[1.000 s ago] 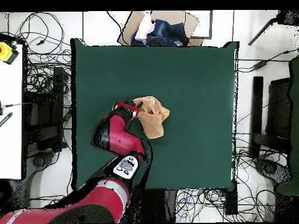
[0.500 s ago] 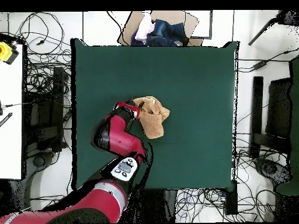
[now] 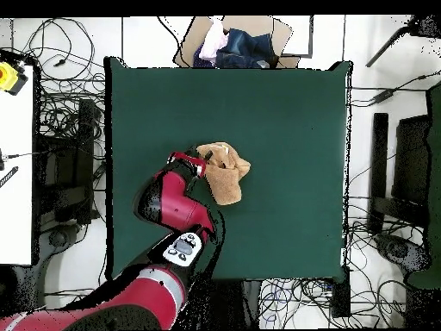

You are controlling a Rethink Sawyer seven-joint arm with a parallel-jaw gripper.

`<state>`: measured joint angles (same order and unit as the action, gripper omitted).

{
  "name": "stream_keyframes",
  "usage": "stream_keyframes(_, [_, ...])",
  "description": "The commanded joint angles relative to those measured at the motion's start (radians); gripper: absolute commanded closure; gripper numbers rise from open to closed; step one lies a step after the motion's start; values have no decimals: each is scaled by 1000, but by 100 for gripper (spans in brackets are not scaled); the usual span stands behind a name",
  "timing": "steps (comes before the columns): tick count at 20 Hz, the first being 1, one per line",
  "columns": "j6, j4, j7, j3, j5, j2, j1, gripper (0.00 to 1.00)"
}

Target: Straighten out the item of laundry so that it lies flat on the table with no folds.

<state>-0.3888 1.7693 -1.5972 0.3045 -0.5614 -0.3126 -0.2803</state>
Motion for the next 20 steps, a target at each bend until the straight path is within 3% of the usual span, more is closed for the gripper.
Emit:
stream_keyframes(1, [15, -6, -209, -31, -64, 46, -17, 0])
stream_keyframes(20, [-89, -95, -208, -23, -67, 147, 20, 0])
